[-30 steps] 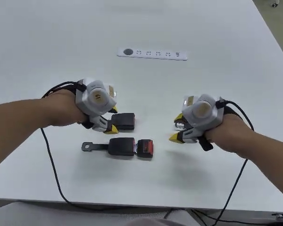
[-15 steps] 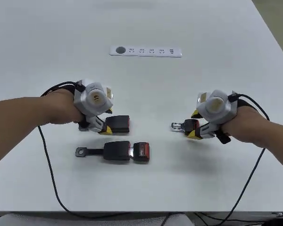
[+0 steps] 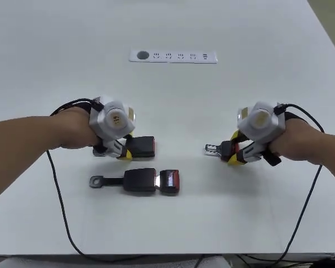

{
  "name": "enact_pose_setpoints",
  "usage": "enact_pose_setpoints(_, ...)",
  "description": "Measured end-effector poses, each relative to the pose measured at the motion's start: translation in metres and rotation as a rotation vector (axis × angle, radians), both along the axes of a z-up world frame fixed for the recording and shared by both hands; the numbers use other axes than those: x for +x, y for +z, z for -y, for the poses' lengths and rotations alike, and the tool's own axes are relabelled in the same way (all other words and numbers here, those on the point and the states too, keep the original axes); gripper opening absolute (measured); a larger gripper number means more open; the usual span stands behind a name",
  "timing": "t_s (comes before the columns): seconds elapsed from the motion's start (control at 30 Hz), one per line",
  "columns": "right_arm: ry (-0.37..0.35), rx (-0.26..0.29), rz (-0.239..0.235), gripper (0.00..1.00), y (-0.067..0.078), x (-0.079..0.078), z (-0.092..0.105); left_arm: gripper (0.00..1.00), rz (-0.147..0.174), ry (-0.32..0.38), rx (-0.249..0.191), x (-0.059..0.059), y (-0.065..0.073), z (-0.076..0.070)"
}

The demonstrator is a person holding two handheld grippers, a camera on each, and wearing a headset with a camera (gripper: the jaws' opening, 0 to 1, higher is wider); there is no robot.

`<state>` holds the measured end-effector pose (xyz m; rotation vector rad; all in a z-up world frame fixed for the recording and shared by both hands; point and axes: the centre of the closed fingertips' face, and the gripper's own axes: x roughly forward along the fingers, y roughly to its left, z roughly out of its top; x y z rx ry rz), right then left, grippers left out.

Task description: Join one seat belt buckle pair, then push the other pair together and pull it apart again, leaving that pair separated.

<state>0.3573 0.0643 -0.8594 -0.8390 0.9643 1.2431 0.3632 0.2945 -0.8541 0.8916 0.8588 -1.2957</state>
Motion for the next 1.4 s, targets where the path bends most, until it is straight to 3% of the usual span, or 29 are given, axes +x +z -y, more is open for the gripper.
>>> enact_pose_setpoints(0.1, 0.023, -0.013, -0.002, 0.35, -0.001, 0.001, 0.0, 0.31, 0.005, -0.039, 0.011, 0.0, -0.003, 0.0)
enact_pose_setpoints(0.5, 0.02, 0.005, 0.002, 0.35, 0.001, 0.002, -0.002, 0.31, -0.027, -0.012, 0.004, 0.0, -0.003, -0.001)
enact_pose_setpoints(0.67, 0.03, -0.027, 0.001, 0.35, 0.001, 0.001, -0.006, 0.31, -0.036, -0.013, 0.018, 0.0, -0.003, -0.001)
enact_pose_setpoints(0.93, 0.07, -0.016, 0.03, 0.35, 0.002, 0.002, -0.037, 0.31, -0.041, -0.007, 0.012, 0.0, -0.003, -0.002)
enact_pose_setpoints(1.4, 0.097, 0.053, 0.03, 0.35, 0.0, 0.002, -0.107, 0.31, -0.051, -0.005, 0.019, 0.0, -0.003, -0.001)
